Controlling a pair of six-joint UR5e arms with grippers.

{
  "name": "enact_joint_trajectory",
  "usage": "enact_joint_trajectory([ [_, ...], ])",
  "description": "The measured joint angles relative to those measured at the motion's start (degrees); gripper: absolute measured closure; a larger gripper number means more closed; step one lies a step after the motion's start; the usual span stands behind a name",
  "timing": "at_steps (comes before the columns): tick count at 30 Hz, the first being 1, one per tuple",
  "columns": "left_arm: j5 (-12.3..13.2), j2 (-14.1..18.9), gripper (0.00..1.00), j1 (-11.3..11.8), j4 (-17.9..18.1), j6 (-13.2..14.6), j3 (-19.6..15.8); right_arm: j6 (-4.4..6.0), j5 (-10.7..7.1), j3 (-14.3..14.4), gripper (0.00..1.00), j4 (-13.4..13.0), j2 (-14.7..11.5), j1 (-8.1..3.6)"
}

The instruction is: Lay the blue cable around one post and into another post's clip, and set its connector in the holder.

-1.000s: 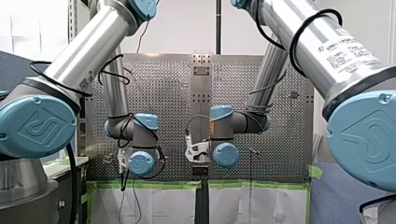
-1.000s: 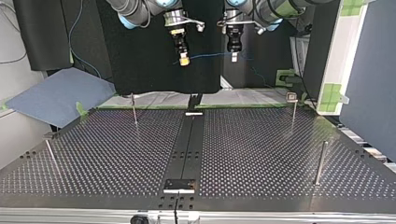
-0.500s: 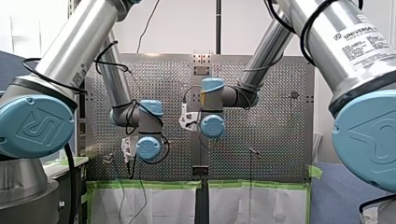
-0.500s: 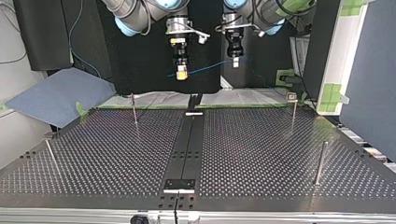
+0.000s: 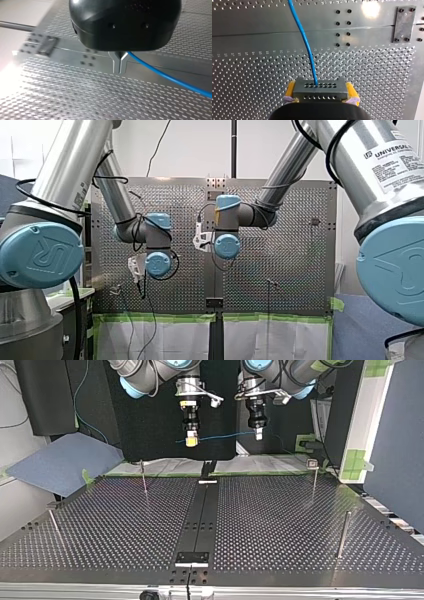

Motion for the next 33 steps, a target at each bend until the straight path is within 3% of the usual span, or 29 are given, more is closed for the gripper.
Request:
enact_joint_trajectory([
  [7, 2.01, 3.81, 1.0, 1.82, 0.37, -3.81, 0.13, 0.16, -0.26, -0.01, 1.0, -1.65, -0.01, 0.1],
  [11, 2.02, 5.8, 1.0, 2.65, -0.22, -5.61, 0.13, 0.29, -0.98, 0.0, 1.0, -2.92, -0.02, 0.01],
  [14, 1.44, 7.37, 1.0, 3.31, -1.25, -5.5, 0.15, 0.13, -1.79, -0.03, 1.0, -3.72, -0.01, 0.02],
  [17, 1.34, 8.86, 1.0, 3.99, -2.29, -5.21, 0.43, -0.58, -2.48, -0.35, 1.0, -4.3, -0.04, 0.15],
  [24, 2.27, 12.34, 1.0, 5.15, -5.59, -5.35, 1.51, -3.43, -3.95, -1.69, 1.0, -4.54, -0.34, 0.57],
  [30, 2.3, 15.55, 1.0, 6.31, -8.81, -5.38, 2.44, -5.9, -4.44, -3.88, 1.0, -3.08, -1.76, 0.52],
  [33, 2.43, 17.07, 1.0, 7.3, -10.33, -5.41, 2.78, -6.08, -4.51, -4.88, 1.0, -1.63, -3.12, 0.25],
])
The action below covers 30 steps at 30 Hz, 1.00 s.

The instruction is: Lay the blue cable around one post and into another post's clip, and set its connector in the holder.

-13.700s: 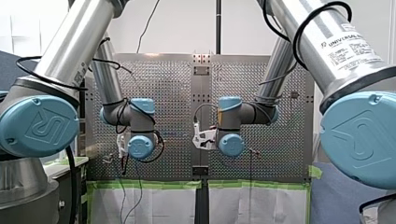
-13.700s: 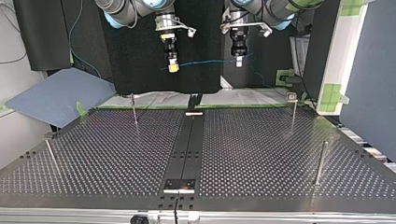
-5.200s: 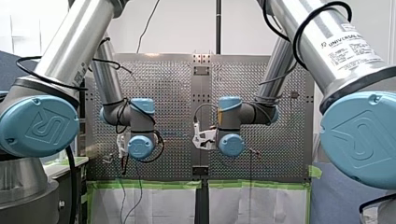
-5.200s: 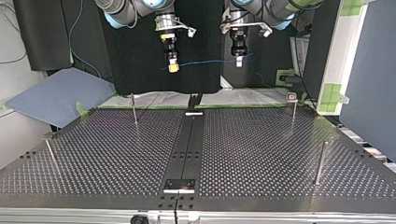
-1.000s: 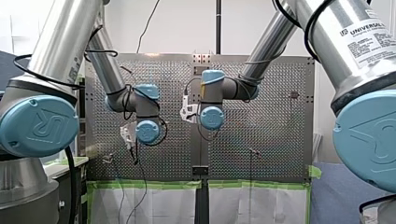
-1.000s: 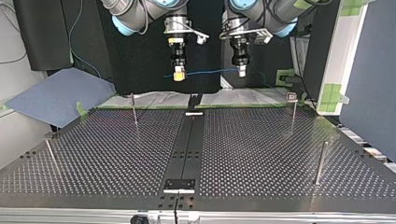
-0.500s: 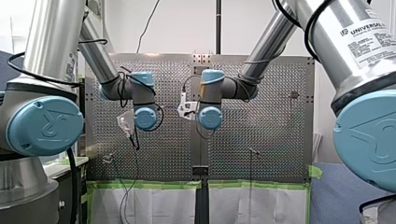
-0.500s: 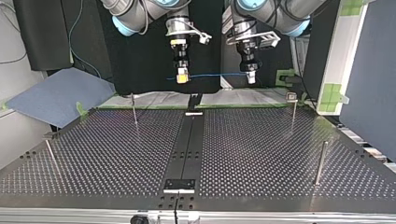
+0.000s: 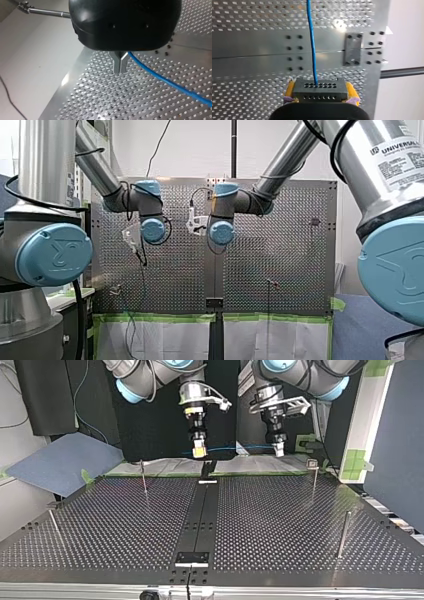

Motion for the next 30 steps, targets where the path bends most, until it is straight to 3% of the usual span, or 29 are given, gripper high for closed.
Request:
enact_joint_trajectory([
  [10, 2.05, 5.31, 1.0, 5.08, -5.26, -1.05, 0.19, 3.26, -0.41, -2.66, 1.0, 4.62, -4.58, -0.13],
  [17, 0.76, 7.42, 1.0, 7.94, -8.2, -1.94, 1.72, 3.32, -2.71, -6.22, 1.0, 8.26, -5.8, 0.01],
  [30, 0.6, 10.09, 1.0, 9.43, -15.23, -3.08, 8.38, 3.88, -5.89, -12.54, 1.0, 15.17, -5.86, 0.06],
])
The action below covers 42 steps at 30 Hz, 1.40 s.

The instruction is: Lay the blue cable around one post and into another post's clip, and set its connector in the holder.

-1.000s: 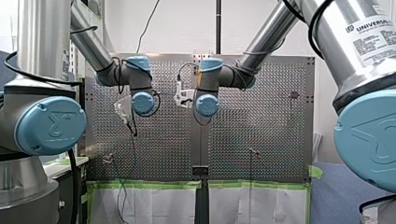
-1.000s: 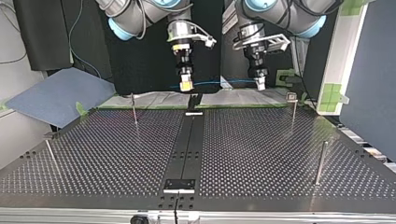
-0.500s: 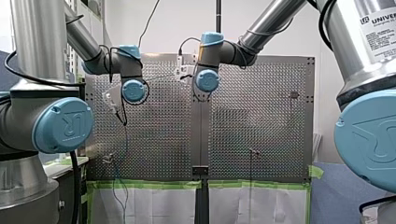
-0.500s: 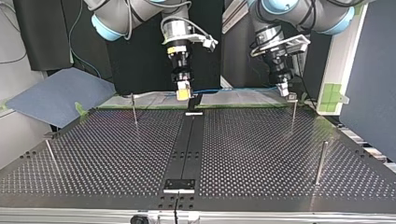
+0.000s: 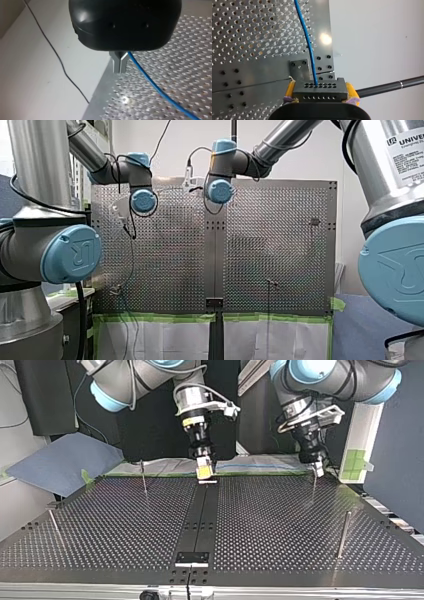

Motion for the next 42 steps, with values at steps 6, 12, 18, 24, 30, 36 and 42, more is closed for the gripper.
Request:
enact_joint_trajectory([
  [6, -1.03, 2.25, 1.0, 0.68, -3.1, -0.84, 3.1, 0.39, -0.88, -1.83, 1.0, 2.72, 0.02, -0.28],
  [12, -1.87, 4.78, 1.0, 1.6, -5.79, -0.92, 5.79, 0.44, -1.87, -3.83, 1.0, 3.37, 0.07, -0.36],
  [18, -0.45, 4.55, 1.0, 2.71, -7.84, -0.91, 8.52, 0.5, -3.5, -5.61, 1.0, 3.76, 0.15, -0.38],
  [24, 0.36, 2.38, 1.0, 3.96, -9.64, -1.29, 11.15, 1.36, -4.32, -7.28, 1.0, 3.84, 0.17, -0.39],
  [30, 1.62, 0.7, 1.0, 6.35, -10.25, -3.01, 13.95, 2.1, -5.1, -8.53, 1.0, 4.38, 0.34, -0.53],
  [36, 4.55, 0.72, 1.0, 9.41, -10.63, -5.76, 16.9, 2.27, -5.92, -11.26, 1.0, 5.77, 2.0, -0.59],
  [42, 7.61, 0.62, 1.0, 12.48, -10.61, -7.42, 18.13, 2.07, -6.18, -14.07, 1.0, 7.3, 4.57, -0.35],
])
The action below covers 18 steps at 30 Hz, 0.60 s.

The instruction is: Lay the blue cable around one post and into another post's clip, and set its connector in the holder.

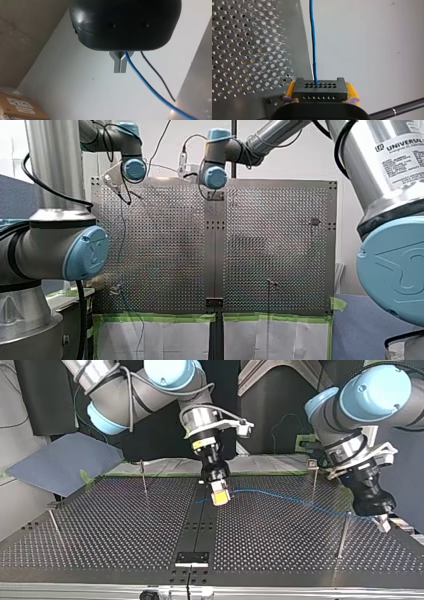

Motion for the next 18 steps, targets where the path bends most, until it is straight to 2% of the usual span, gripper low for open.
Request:
enact_joint_trajectory([
  [6, 2.95, -0.61, 1.0, 2.96, 0.14, -1.42, 0.14, 0.1, -0.28, -2.1, 1.0, -0.06, 0.81, 0.05],
  [18, 8.94, -5.93, 1.0, 8.95, 1.83, -3.05, 2.21, -0.01, -0.89, -2.47, 1.0, -0.43, 1.17, -0.29],
])
